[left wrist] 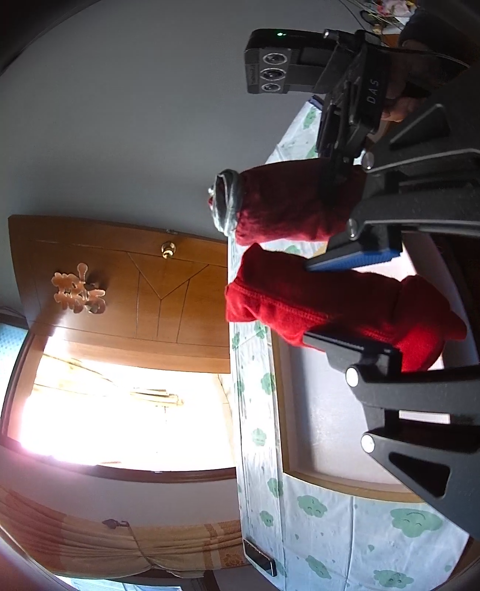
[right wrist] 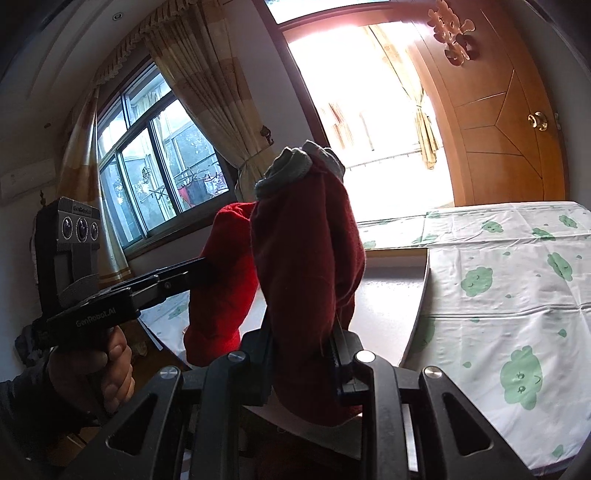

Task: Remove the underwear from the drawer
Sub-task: 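Carry both red garments over the cardboard tray and lower them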

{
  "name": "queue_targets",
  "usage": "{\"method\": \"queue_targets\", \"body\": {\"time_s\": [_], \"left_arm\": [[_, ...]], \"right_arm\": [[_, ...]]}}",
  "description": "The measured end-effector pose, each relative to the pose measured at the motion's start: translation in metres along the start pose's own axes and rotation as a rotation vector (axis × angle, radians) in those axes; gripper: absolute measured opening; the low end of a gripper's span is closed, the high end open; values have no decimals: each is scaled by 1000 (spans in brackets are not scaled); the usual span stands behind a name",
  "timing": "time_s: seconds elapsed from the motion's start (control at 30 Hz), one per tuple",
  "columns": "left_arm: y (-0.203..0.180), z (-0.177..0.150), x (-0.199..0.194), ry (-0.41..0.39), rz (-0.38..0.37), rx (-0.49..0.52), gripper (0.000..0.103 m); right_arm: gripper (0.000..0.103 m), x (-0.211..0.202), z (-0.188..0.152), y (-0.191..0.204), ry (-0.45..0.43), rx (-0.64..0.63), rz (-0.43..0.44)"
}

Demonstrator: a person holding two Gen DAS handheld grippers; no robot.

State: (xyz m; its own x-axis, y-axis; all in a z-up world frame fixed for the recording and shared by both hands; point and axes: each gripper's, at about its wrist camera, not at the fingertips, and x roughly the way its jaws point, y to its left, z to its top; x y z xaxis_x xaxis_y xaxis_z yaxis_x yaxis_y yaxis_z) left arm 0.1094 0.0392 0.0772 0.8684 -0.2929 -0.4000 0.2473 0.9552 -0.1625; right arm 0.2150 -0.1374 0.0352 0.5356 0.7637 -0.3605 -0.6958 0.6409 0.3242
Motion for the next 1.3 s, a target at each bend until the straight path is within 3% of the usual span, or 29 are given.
{"method": "queue_targets", "body": {"time_s": [0.27, 0.67, 1.1, 1.17, 1.23, 1.3], "left_arm": [[22, 22, 48, 61, 26, -112, 30], [43, 28, 118, 161, 47, -265, 27], [49, 33, 149, 190, 106, -278, 26], [51, 35, 151, 188, 119, -274, 27], [52, 35, 154, 200, 116, -276, 27], [53, 36, 153, 197, 118, -274, 31]], "right_arm": [[26, 36, 25, -12, 84, 32, -52], [26, 89, 38, -39, 218, 105, -136], [28, 113, 46, -61, 251, 132, -204], [33, 115, 44, -61, 257, 129, -207], [60, 112, 45, -59, 232, 110, -229], [72, 107, 44, -59, 213, 123, -221]]}}
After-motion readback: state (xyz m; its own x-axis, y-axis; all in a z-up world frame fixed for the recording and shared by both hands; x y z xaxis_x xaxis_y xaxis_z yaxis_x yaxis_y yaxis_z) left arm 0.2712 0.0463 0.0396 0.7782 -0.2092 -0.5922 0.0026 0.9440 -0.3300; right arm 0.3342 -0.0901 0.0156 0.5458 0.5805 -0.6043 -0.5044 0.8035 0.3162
